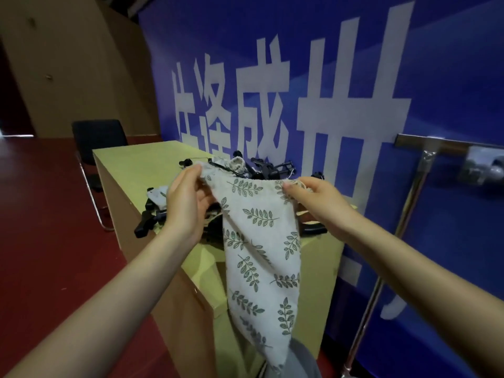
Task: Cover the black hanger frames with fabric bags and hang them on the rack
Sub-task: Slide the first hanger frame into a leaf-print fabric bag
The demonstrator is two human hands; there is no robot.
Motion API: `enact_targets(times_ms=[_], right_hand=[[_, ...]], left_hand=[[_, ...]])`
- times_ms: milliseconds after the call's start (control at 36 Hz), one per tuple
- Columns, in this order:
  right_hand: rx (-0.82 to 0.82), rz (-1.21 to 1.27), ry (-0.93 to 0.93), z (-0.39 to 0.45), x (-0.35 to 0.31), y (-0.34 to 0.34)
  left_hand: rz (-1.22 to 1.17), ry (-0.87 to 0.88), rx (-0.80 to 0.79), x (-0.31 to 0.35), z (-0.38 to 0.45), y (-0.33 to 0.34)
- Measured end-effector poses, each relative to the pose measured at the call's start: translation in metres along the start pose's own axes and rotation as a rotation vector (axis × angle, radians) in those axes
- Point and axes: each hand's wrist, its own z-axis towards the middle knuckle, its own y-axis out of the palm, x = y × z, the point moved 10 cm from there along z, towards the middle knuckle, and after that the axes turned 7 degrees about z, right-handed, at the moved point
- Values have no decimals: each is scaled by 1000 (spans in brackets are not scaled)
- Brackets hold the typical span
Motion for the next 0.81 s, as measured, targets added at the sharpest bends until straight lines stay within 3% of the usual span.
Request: enact_targets(times_ms=[111,250,417,556,667,806], right_hand=[[-77,169,-23,24,-28,25],[-57,294,-118,60,-74,47],[-68,260,-42,111,-72,71],[-102,-301,-100,148,-45,74],[-107,-233,-14,165,-18,58],[-47,-313,212,186,31,13]], left_hand=[[5,112,48,39,22,0],[59,245,88,93,67,4],[334,339,103,123,128,11],[555,187,30,59,178,16],[631,31,2,-16,195,8],[696,-22,-38,-78,192,16]])
